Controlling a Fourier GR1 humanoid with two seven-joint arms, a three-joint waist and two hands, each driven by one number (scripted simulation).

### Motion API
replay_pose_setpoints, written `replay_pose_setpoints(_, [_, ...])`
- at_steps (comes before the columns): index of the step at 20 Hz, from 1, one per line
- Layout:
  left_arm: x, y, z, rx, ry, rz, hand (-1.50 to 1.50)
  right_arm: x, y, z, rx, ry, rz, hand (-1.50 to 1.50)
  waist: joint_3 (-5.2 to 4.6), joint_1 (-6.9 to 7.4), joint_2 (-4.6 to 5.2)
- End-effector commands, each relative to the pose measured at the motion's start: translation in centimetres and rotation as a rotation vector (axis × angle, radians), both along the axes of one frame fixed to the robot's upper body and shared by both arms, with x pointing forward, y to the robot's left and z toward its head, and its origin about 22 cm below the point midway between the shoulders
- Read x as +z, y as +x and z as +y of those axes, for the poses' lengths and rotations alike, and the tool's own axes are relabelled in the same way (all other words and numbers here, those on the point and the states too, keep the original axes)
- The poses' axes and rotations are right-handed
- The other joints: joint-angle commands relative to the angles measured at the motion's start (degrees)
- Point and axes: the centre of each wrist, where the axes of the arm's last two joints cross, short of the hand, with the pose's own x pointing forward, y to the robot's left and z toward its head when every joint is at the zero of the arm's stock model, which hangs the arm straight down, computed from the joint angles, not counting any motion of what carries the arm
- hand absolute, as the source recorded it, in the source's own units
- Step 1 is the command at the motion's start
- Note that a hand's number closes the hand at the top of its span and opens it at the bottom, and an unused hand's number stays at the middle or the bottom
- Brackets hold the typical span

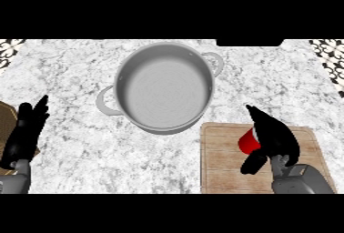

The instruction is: Pick the can from the cutting board and place it in the pot

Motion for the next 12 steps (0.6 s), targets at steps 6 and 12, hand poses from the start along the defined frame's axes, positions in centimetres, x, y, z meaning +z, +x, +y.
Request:
replay_pose_setpoints(6, [-0.3,-0.7,0.1,0.001,0.005,0.003,0.0,-2.6,0.1,-1.0,0.086,-0.045,-0.077,1.5,0.33,0.13,0.36])
replay_pose_setpoints(12, [0.6,0.1,-1.8,-0.003,-0.003,-0.013,0.0,-2.5,0.6,-0.9,0.116,-0.139,-0.179,1.5,0.33,0.1,0.33])
